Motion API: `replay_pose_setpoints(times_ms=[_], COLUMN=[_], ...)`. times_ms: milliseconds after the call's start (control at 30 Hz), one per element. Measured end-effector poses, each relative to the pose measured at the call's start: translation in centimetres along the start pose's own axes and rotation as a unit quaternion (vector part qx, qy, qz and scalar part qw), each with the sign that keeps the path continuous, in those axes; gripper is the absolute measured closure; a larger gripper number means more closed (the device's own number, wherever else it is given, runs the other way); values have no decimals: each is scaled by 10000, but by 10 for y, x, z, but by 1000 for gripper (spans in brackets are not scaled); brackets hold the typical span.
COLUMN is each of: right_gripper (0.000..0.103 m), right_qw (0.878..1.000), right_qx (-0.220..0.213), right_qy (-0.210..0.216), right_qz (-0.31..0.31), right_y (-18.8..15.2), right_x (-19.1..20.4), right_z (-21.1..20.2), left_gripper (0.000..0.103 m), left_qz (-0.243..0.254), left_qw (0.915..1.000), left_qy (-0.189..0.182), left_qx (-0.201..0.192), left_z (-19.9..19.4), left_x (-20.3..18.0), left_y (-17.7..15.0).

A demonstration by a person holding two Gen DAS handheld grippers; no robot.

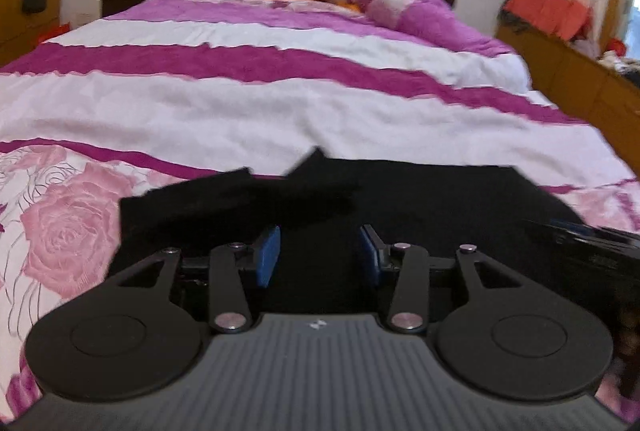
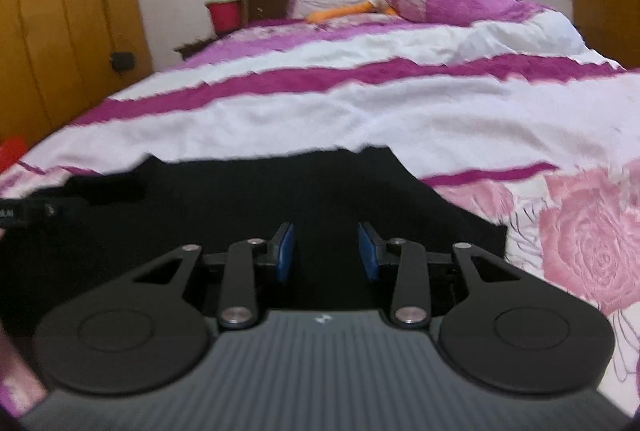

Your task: Fold small clothes

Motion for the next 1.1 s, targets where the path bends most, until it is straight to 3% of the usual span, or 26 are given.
replay_pose_setpoints(times_ms=[100,367,600,667,733,1000,1100], right_gripper=[67,67,66,60,47,37,34], right_qw=[9997,9991,9980,9970,9955,9922,9910], right_qx=[-53,-106,-137,-239,-464,-829,-680], right_qy=[53,108,224,230,216,-287,-393], right_qz=[246,393,583,695,801,889,1084], right_y=[-6,-11,-5,-1,3,-16,-34], right_x=[-10,-16,-18,-17,-18,-34,-44], right_z=[5,14,5,-9,-29,-99,-107], left_gripper=[54,54,54,54,54,54,54], left_qz=[-116,-735,-357,-296,-212,-70,-98], left_qw=[9990,9957,9978,9984,9988,9996,9996], left_qy=[429,558,558,474,432,247,178], left_qx=[-53,-60,-53,-84,-106,91,190], left_z=[17,34,5,-12,-27,-78,-87], left_x=[18,50,38,36,34,26,22], left_y=[5,13,13,12,10,-20,-36])
Point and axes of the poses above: each gripper's, at about its wrist camera, not at the fingertips, and z roughly the way its jaws point, x to its left, y to its top, the point moved 6 cm from there along z, roughly the way its jaws point, and after that the axes turned 9 degrees about y, right-handed, at the moved point
